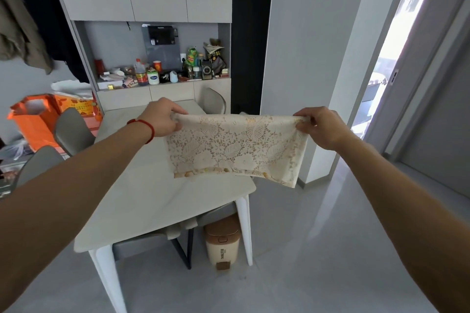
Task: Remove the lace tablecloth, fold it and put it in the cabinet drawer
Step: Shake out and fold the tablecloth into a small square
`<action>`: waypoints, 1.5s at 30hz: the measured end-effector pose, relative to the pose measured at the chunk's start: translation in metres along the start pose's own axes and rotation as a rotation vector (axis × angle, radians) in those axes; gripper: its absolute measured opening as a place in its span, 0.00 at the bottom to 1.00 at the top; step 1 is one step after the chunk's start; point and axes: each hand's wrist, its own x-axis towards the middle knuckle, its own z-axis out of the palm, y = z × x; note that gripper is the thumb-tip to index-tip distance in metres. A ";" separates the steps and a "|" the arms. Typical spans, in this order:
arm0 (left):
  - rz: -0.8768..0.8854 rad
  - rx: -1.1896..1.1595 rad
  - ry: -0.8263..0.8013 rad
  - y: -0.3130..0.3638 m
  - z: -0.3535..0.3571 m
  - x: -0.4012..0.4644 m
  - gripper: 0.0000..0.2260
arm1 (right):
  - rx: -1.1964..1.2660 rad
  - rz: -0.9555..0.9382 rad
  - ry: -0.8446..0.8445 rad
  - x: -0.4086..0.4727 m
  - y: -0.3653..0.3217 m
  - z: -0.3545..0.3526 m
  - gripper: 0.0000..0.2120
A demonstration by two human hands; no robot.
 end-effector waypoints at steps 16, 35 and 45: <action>0.178 0.281 -0.529 0.022 -0.069 0.015 0.09 | 0.535 -0.108 0.126 0.010 -0.043 -0.029 0.08; -0.037 -0.925 -0.738 0.007 0.080 -0.031 0.27 | 1.518 0.238 -0.384 -0.047 0.047 0.029 0.29; -0.430 -1.171 -0.619 -0.030 0.145 -0.103 0.34 | 1.428 0.418 -0.484 -0.113 0.007 0.143 0.33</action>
